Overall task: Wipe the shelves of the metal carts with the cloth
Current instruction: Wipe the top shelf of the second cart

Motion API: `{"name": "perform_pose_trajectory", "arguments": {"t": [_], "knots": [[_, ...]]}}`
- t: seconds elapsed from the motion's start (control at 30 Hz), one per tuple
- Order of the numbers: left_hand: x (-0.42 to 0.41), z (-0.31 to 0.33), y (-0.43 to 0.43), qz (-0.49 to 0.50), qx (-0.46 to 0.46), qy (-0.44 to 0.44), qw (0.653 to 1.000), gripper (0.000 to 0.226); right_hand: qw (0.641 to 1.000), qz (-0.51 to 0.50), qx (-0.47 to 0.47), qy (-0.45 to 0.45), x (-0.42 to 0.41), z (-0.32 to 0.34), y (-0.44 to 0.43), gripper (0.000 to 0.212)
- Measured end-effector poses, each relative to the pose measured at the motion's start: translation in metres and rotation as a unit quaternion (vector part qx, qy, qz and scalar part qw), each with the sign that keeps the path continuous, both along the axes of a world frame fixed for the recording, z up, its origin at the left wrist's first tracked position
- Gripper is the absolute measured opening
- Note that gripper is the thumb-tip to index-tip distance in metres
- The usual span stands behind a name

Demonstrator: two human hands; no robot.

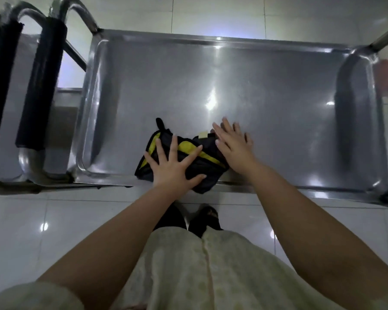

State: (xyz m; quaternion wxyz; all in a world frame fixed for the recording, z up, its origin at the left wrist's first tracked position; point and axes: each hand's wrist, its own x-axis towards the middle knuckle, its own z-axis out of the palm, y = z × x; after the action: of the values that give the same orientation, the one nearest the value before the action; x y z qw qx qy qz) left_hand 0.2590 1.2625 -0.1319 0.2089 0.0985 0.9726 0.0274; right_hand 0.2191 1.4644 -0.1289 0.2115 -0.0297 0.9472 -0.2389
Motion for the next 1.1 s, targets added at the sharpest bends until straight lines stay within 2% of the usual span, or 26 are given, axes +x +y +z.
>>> {"name": "perform_pose_trajectory", "arguments": {"t": [0.07,0.13,0.17,0.23,0.33,0.4,0.53,0.6,0.73,0.8,0.9,1.0,1.1], "knots": [[0.003,-0.001,0.021,-0.003,-0.002,-0.004,1.000,0.078,0.998,-0.022,0.040,0.034,0.010,-0.002,0.042,0.048],[0.006,-0.001,0.042,-0.014,0.004,-0.005,1.000,0.078,0.993,-0.042,0.111,0.026,0.021,-0.007,0.080,0.048],[0.008,-0.002,0.055,-0.024,0.008,-0.003,1.000,0.077,0.992,-0.039,0.116,0.013,0.026,-0.010,0.093,0.048],[0.013,-0.002,0.085,-0.049,0.015,0.004,0.999,0.076,0.999,-0.024,0.043,0.001,0.033,-0.016,0.107,0.047],[0.022,-0.004,0.134,-0.077,0.012,0.012,0.997,0.076,0.988,-0.074,-0.129,-0.040,0.034,-0.013,0.115,0.045],[0.027,-0.006,0.161,-0.071,-0.001,0.011,0.997,0.076,0.985,-0.061,-0.158,-0.039,0.032,-0.008,0.121,0.044],[0.025,-0.006,0.189,-0.051,0.005,-0.010,0.999,0.079,0.999,-0.023,-0.041,0.016,0.031,-0.005,0.124,0.045],[0.022,-0.003,0.186,-0.056,0.039,-0.022,0.997,0.069,0.999,-0.011,0.030,0.044,0.035,-0.006,0.126,0.047],[0.021,0.000,0.149,-0.050,0.128,-0.011,0.990,0.060,0.993,-0.011,0.073,0.088,0.059,-0.004,0.114,0.054],[0.020,-0.004,0.123,-0.046,0.105,0.002,0.993,0.060,0.986,0.059,0.099,0.121,0.073,-0.008,0.096,0.058],[0.014,-0.008,0.080,-0.022,0.071,0.007,0.997,0.063,0.972,0.141,0.157,0.104,0.083,-0.021,0.081,0.057],[0.009,-0.012,0.028,0.009,0.056,0.029,0.998,0.063,0.977,0.095,0.172,0.089,0.073,-0.023,0.099,0.052],[0.001,-0.016,-0.027,0.077,0.043,0.070,0.994,0.062,0.978,-0.067,0.194,0.034,0.066,-0.021,0.138,0.050]]}}
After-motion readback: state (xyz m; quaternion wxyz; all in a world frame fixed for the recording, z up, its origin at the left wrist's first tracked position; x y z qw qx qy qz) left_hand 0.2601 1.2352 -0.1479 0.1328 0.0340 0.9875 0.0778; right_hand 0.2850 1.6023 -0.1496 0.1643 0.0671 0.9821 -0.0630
